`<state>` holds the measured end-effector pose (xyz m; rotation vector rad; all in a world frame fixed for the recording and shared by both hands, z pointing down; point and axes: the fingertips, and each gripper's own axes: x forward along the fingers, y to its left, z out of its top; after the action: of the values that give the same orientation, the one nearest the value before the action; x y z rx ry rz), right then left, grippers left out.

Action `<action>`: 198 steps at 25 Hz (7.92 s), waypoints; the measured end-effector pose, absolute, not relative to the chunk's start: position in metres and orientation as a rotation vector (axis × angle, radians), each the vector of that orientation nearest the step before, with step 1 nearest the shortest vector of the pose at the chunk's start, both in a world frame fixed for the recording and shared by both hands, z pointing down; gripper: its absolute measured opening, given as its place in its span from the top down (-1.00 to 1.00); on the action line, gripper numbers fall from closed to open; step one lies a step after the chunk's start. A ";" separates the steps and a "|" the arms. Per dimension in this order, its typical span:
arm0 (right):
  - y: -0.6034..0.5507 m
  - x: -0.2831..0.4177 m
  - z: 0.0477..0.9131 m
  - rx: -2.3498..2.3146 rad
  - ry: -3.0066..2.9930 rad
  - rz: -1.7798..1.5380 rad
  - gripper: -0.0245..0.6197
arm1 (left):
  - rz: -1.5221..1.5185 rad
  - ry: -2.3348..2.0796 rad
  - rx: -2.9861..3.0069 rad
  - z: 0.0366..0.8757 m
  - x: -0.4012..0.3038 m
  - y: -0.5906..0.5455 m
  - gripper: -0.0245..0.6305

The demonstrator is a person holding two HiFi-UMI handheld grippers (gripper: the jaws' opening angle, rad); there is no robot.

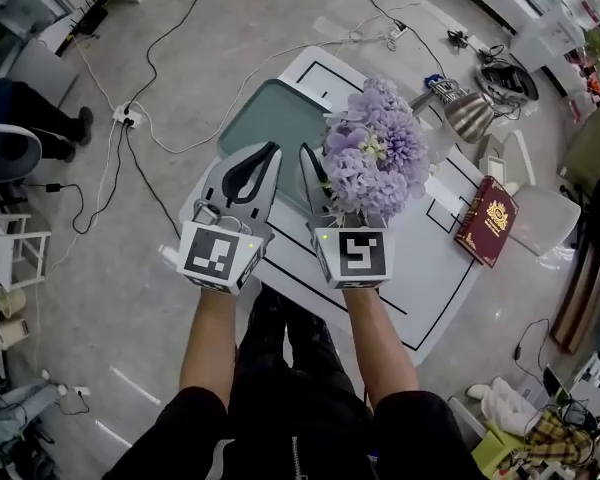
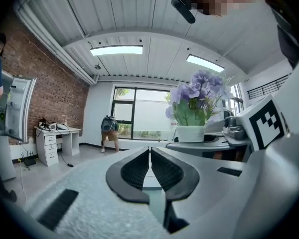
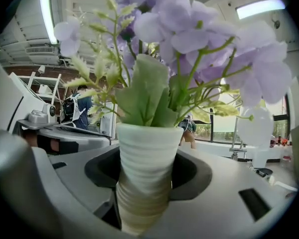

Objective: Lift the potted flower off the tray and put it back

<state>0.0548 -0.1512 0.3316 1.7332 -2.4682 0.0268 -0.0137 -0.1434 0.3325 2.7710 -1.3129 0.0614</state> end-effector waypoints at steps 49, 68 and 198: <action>-0.113 0.084 0.363 1.778 -2.388 0.021 0.16 | 0.220 -1.312 2.753 0.391 -0.046 -0.097 0.92; -0.195 0.028 0.389 1.615 -2.494 -0.060 0.16 | 0.242 -1.384 2.623 0.411 -0.082 -0.080 0.92; 0.022 0.107 0.313 1.832 -2.371 0.275 0.90 | 0.175 -0.964 2.894 0.322 0.065 -0.007 0.92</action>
<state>0.1066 0.0216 0.3126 1.8316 -2.3715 0.2750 0.0651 -0.0066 0.3217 2.8936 -0.9639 0.1755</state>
